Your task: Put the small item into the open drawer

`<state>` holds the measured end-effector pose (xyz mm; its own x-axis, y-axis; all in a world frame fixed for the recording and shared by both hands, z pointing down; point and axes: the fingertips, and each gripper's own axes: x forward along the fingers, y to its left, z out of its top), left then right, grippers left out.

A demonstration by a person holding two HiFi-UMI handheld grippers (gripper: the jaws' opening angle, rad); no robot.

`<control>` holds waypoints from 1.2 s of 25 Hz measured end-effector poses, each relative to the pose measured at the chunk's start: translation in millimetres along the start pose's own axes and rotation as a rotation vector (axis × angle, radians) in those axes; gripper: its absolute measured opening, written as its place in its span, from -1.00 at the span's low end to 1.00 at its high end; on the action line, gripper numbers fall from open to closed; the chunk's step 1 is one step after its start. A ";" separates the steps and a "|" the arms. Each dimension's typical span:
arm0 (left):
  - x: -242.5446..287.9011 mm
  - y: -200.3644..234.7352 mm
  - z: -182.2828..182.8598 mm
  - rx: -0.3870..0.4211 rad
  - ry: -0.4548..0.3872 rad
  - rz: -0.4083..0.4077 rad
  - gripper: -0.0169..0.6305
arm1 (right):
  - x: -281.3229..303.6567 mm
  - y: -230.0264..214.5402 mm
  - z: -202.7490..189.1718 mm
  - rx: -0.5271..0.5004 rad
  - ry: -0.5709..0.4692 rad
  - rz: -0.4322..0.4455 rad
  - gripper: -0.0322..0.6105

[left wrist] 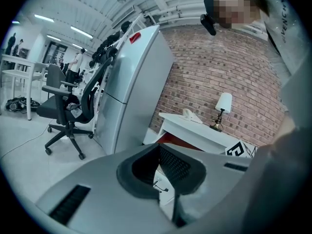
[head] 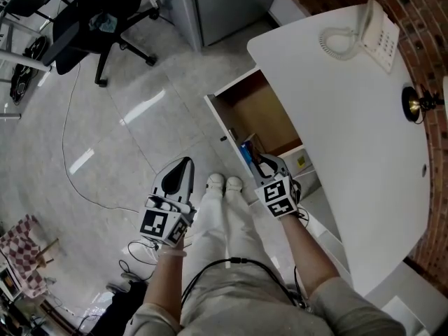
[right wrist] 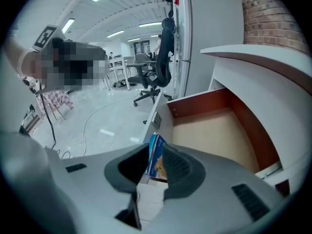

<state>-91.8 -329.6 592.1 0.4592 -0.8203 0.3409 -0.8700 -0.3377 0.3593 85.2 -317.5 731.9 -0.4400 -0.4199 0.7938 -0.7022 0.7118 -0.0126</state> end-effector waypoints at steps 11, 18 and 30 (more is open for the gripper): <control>-3.4 -9.5 31.5 0.043 -0.038 -0.028 -0.93 | -42.9 -1.5 53.5 0.058 -0.151 -0.032 -0.80; -16.3 -13.5 50.6 0.070 -0.079 -0.042 -0.93 | -75.3 2.5 81.5 0.092 -0.230 -0.039 -0.88; -35.5 -11.9 97.8 0.116 -0.146 -0.031 -0.93 | -119.2 1.6 119.4 0.106 -0.332 -0.054 -0.88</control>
<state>-115.3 -341.6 490.8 0.4623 -0.8642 0.1985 -0.8747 -0.4078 0.2618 69.7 -333.6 564.7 -0.5462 -0.6282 0.5540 -0.7763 0.6281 -0.0531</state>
